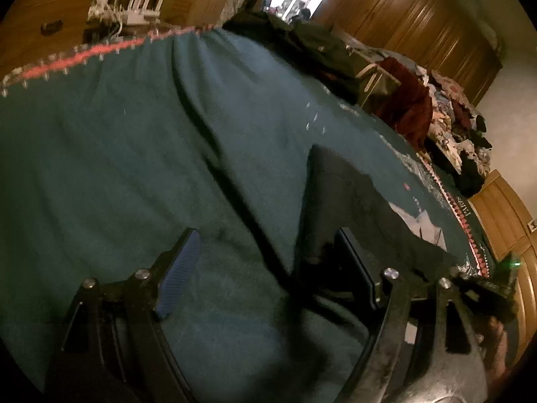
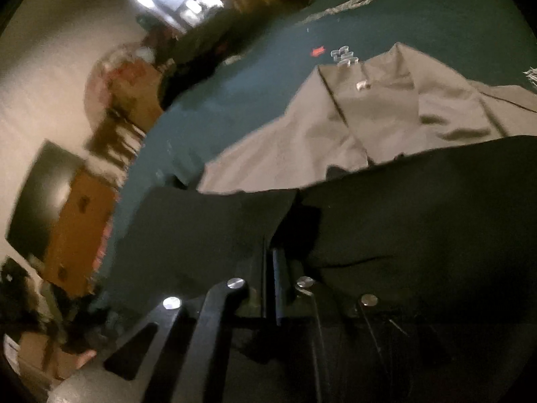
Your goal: Fold large clothes
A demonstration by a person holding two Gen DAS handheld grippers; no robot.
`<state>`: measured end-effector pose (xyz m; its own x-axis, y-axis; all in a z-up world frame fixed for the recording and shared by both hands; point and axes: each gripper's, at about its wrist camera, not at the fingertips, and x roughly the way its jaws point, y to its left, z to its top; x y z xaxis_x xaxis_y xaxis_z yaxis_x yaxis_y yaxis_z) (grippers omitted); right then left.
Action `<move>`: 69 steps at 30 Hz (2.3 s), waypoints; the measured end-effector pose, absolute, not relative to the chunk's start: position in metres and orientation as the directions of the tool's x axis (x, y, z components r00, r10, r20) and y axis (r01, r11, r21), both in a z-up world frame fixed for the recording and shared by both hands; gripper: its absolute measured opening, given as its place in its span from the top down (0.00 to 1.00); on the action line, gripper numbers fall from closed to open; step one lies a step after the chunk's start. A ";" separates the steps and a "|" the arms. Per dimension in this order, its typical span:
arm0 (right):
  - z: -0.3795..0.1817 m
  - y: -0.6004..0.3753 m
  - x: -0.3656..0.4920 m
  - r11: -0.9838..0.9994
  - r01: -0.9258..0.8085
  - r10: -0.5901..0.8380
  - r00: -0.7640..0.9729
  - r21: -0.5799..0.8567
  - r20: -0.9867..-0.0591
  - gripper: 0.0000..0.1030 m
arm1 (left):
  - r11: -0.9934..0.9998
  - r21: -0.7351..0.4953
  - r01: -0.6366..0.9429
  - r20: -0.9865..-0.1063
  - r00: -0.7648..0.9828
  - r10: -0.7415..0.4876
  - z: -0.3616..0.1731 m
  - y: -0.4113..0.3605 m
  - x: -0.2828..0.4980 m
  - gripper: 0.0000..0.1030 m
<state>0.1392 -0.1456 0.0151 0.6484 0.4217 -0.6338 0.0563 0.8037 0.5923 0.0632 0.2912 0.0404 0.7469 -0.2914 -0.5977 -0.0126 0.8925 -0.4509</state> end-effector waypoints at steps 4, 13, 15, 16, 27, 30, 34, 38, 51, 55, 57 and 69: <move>0.064 -0.167 0.113 0.816 0.010 0.393 0.724 0.578 -0.567 0.95 | 0.907 -0.421 0.002 -0.557 0.789 -0.260 0.065 0.292 0.059 0.22; 0.088 -0.259 0.060 0.814 0.145 0.265 0.768 0.562 -0.583 0.96 | 0.943 -0.291 0.163 -0.574 0.758 -0.308 0.079 0.229 0.084 0.21; 0.084 -0.280 0.048 0.801 0.178 0.243 0.776 0.572 -0.582 0.96 | 0.944 -0.270 0.192 -0.589 0.742 -0.319 0.076 0.215 0.088 0.21; 0.082 -0.287 0.044 0.796 0.191 0.234 0.778 0.574 -0.583 0.96 | 0.945 -0.256 0.202 -0.596 0.737 -0.319 0.076 0.209 0.088 0.21; 0.032 -0.324 0.047 0.769 0.272 0.238 0.718 0.579 -0.654 0.96 | 0.913 0.153 0.379 -0.787 0.606 -0.119 0.032 0.111 0.101 0.23; 0.020 -0.329 0.045 0.766 0.284 0.236 0.710 0.577 -0.663 0.96 | 0.903 0.165 0.398 -0.806 0.582 -0.109 0.026 0.109 0.098 0.23; 0.009 -0.332 0.046 0.764 0.299 0.234 0.697 0.572 -0.677 0.95 | 0.936 0.062 0.345 -0.749 0.636 -0.185 0.057 0.128 0.090 0.24; 0.000 -0.334 0.044 0.734 0.320 0.259 0.684 0.599 -0.682 0.81 | 0.941 0.025 0.339 -0.701 0.677 -0.225 0.074 0.130 0.094 0.24; 0.021 -0.307 0.030 0.769 0.249 0.279 0.699 0.589 -0.659 0.95 | 0.962 -0.015 0.271 -0.683 0.700 -0.208 0.078 0.158 0.114 0.24; 0.044 -0.322 0.015 0.777 0.241 0.246 0.734 0.581 -0.633 0.95 | 0.977 -0.027 0.213 -0.689 0.704 -0.172 0.076 0.176 0.121 0.24; 0.047 -0.326 0.013 0.780 0.252 0.233 0.733 0.573 -0.639 0.95 | 0.977 -0.022 0.211 -0.690 0.704 -0.167 0.076 0.173 0.123 0.24; 0.005 -0.342 0.017 0.780 0.318 0.214 0.672 0.538 -0.709 0.95 | 0.850 0.376 0.370 -0.767 0.639 0.061 0.008 0.087 0.118 0.23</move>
